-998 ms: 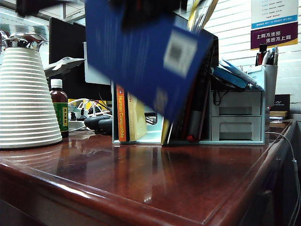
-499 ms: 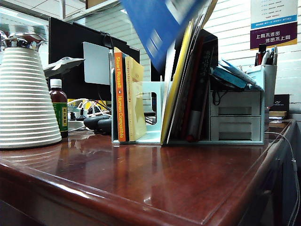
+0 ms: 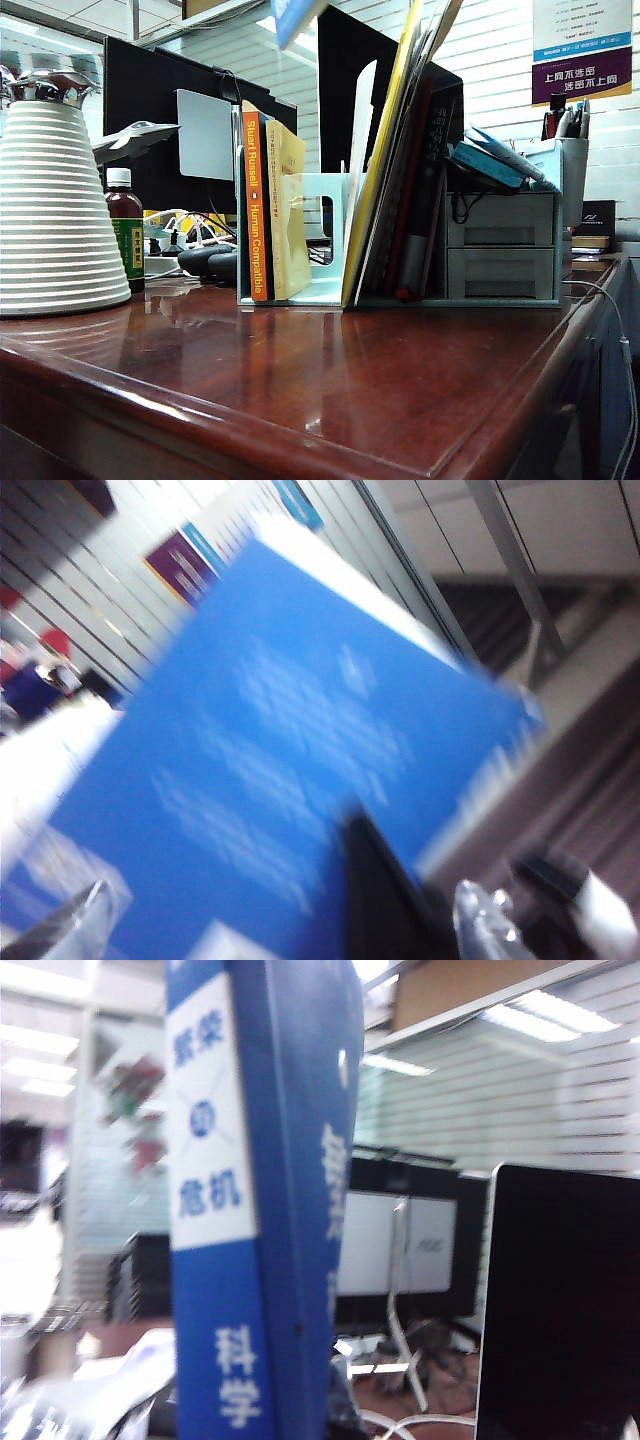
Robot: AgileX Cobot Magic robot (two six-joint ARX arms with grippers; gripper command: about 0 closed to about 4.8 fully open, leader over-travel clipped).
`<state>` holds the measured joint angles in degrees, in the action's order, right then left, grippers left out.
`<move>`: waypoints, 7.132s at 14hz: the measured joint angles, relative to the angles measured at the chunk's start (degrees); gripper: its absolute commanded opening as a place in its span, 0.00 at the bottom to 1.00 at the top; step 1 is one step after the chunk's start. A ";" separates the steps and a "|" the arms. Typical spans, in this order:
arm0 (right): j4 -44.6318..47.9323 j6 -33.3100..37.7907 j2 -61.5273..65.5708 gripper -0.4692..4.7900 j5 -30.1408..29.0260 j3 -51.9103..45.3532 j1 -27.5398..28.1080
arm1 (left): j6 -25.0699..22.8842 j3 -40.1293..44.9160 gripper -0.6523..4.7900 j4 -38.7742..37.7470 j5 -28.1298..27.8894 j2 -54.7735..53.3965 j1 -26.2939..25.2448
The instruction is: Pick up the blue book and put it on the bookshelf.
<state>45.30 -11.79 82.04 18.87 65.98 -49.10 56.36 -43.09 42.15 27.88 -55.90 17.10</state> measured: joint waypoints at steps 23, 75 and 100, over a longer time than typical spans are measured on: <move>8.52 -6.45 28.37 0.09 18.69 22.03 3.78 | -0.13 0.00 1.00 -0.35 4.07 0.00 0.00; -29.86 -5.86 -10.78 0.09 -6.08 23.39 9.27 | -49.16 -0.04 0.16 -9.94 -33.07 -30.77 17.05; -55.15 -6.21 -21.35 0.09 -1.03 23.21 9.33 | -53.02 -24.59 0.11 -41.35 -36.68 -23.34 17.07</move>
<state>-9.85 -18.00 60.69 17.85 89.19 -39.77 3.33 -67.68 0.80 -8.80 -79.24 34.17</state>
